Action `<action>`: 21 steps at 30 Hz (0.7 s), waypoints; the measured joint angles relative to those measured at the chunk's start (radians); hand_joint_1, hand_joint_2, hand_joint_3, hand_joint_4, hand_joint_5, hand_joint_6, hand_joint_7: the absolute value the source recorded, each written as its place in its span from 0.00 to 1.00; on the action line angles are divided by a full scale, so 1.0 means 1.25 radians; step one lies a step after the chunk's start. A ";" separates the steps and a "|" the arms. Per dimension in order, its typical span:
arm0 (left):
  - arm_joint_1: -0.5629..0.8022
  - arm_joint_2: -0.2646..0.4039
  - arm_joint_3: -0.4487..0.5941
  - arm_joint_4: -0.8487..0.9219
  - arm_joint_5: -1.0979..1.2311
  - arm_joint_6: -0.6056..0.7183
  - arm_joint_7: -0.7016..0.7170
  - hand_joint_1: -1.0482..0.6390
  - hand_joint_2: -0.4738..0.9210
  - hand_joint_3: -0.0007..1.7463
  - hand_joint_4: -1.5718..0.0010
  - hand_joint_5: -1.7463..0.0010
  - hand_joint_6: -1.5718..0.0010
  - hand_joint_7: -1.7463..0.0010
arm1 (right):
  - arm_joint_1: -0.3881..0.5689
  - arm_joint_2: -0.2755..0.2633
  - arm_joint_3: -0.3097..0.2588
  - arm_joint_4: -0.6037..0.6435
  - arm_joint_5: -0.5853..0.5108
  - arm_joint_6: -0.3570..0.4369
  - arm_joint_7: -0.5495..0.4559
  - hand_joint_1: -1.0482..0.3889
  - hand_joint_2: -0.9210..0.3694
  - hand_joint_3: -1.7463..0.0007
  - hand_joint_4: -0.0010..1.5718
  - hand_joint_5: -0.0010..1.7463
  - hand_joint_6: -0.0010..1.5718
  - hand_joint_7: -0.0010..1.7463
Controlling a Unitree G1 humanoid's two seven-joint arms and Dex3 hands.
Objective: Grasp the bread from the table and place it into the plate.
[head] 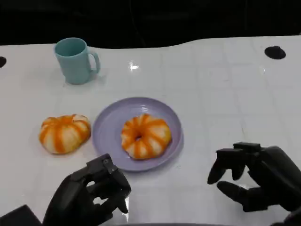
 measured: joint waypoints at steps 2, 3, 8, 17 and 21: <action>0.000 0.000 0.000 0.000 0.000 0.000 0.000 0.29 1.00 0.18 0.58 0.00 0.63 0.13 | 0.015 0.000 -0.010 -0.014 -0.006 0.000 -0.005 0.66 0.46 0.32 0.46 1.00 0.40 0.86; 0.000 0.001 0.001 0.000 0.000 0.000 0.000 0.29 1.00 0.18 0.58 0.00 0.63 0.13 | 0.023 0.000 -0.014 -0.023 -0.008 0.003 -0.005 0.65 0.45 0.34 0.46 1.00 0.39 0.87; 0.000 0.001 0.001 0.002 -0.001 0.000 0.000 0.29 1.00 0.18 0.59 0.00 0.63 0.14 | 0.063 -0.001 -0.021 -0.065 -0.014 0.018 -0.004 0.64 0.43 0.36 0.46 1.00 0.38 0.89; 0.000 0.003 0.005 0.003 -0.001 0.000 0.000 0.30 1.00 0.18 0.59 0.00 0.62 0.14 | 0.091 -0.001 -0.022 -0.095 -0.064 0.034 -0.013 0.64 0.46 0.35 0.48 1.00 0.40 0.89; 0.000 0.006 0.007 0.004 -0.001 -0.001 0.000 0.29 1.00 0.17 0.59 0.00 0.62 0.14 | 0.091 -0.001 -0.020 -0.081 -0.098 0.024 -0.051 0.63 0.47 0.34 0.49 1.00 0.42 0.88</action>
